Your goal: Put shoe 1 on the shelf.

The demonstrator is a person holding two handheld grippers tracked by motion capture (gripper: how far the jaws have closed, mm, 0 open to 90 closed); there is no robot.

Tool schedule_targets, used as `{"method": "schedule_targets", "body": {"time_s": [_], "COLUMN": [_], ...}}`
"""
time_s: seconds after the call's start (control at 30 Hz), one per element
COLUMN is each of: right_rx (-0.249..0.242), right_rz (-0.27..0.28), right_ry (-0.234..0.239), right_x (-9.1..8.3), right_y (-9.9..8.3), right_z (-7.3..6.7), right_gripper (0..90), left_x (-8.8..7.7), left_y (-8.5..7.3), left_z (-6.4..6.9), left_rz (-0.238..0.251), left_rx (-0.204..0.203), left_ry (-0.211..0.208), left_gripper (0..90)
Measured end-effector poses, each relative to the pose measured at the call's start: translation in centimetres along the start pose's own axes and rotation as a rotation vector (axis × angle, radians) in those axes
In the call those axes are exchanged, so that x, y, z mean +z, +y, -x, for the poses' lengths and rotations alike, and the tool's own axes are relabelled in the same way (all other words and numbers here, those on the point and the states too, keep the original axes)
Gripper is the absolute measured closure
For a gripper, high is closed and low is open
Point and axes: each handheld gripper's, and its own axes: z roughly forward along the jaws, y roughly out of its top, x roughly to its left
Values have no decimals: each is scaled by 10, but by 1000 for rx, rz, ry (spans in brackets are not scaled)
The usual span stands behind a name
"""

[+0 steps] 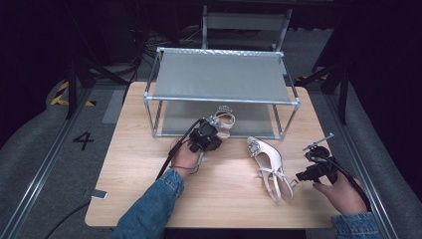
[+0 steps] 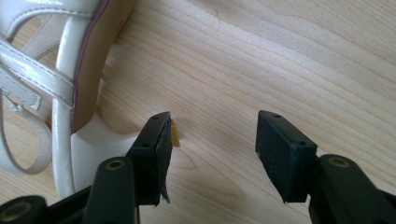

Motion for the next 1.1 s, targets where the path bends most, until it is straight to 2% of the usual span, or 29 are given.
{"method": "schedule_targets", "body": {"time_s": [0.03, 0.07, 0.1, 0.23, 0.27, 0.47, 0.57, 0.63, 0.67, 0.7, 0.77, 0.8, 0.83, 0.87, 0.9, 0.93, 1.0, 1.03, 1.07, 1.1], "right_rx": [-2, -2, -2, 0, -4, -6, -5, -5, -2, 0, 1, 3, 5, 0, -7, -7, -5, -4, 4, 11], "right_rz": [-1, 0, 1, 5, 7, 6, 8, 8, 12, 13, 15, 15, 17, 17, 24, 24, 23, 31, 27, 25], "right_ry": [-1, 0, 1, 1, -2, 5, 9, 8, 9, 9, 9, 9, 12, 12, 14, 14, 17, 14, 17, 17], "right_x": [0, 0, 0, -2, -1, -1, -2, -2, -2, -2, -3, -4, -4, -5, -5, -5, -7, -7, -7, -7], "right_y": [0, 0, 0, 0, -1, 1, 1, 1, 0, 0, 0, 0, -1, 0, 0, 0, -1, -1, -2, -2], "right_z": [0, 0, 0, 1, 1, -1, -1, 0, 0, 0, 0, 0, -1, -2, -2, -2, -2, -1, 0, 1], "right_gripper": [462, 462, 462, 462, 462, 462, 462, 462, 463, 463, 463, 463, 463, 463, 463, 463, 463, 463, 463, 463], "left_x": [3, 5, 8, 15, 16, 26, 32, 36, 38, 39, 41, 41, 43, 43, 44, 44, 48, 49, 46, 48], "left_y": [3, 4, 6, 13, 16, 26, 29, 31, 33, 34, 36, 36, 39, 41, 41, 41, 41, 44, 53, 51], "left_z": [-1, -2, -3, -11, -13, -24, -27, -27, -28, -30, -32, -32, -39, -47, -48, -48, -41, -43, -63, -59], "left_rz": [6, 9, 16, 47, 47, 50, 45, 37, 36, 31, 23, 23, 5, -2, 3, 3, 13, -19, -60, -74], "left_rx": [-21, -19, -40, -72, -89, -128, -140, -162, -155, -123, -91, -91, -47, 22, -20, -20, -183, -103, 229, 173], "left_ry": [-14, -18, -22, -47, -42, -11, 16, 22, 40, 53, 82, 82, 123, 122, 120, 120, 114, 132, 142, 151], "left_gripper": [792, 791, 791, 791, 791, 790, 789, 790, 789, 790, 790, 790, 789, 789, 789, 789, 788, 780, 771, 766]}}
